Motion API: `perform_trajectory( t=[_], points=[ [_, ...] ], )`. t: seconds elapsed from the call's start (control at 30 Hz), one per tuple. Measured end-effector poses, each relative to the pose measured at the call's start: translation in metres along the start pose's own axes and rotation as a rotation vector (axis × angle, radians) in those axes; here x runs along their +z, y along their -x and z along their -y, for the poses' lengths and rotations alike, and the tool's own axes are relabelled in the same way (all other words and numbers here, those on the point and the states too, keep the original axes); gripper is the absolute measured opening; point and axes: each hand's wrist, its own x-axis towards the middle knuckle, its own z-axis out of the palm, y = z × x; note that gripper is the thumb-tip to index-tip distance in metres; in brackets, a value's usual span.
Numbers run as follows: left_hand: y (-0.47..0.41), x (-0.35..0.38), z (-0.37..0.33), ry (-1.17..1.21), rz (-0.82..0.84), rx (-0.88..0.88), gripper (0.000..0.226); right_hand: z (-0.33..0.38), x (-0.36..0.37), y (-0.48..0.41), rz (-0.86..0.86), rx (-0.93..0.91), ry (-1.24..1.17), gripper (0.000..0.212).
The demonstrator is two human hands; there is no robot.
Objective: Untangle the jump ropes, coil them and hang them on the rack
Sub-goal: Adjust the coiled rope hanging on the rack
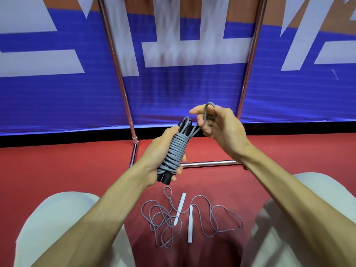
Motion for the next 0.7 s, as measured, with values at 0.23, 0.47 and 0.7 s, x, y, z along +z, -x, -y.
perform_trajectory(
  t=[0.23,0.47,0.7],
  points=[
    [-0.004,0.001,0.006,0.104,-0.078,-0.031,0.047,-0.008,-0.006,0.008,-0.027,-0.093,0.299,0.014],
    [-0.007,0.002,0.009,0.115,-0.084,-0.032,0.037,-0.016,-0.005,0.012,-0.155,-0.17,0.697,0.022],
    [-0.004,0.001,0.007,0.096,-0.065,0.045,0.026,-0.015,-0.003,0.014,-0.193,-0.237,0.698,0.021]
  ],
)
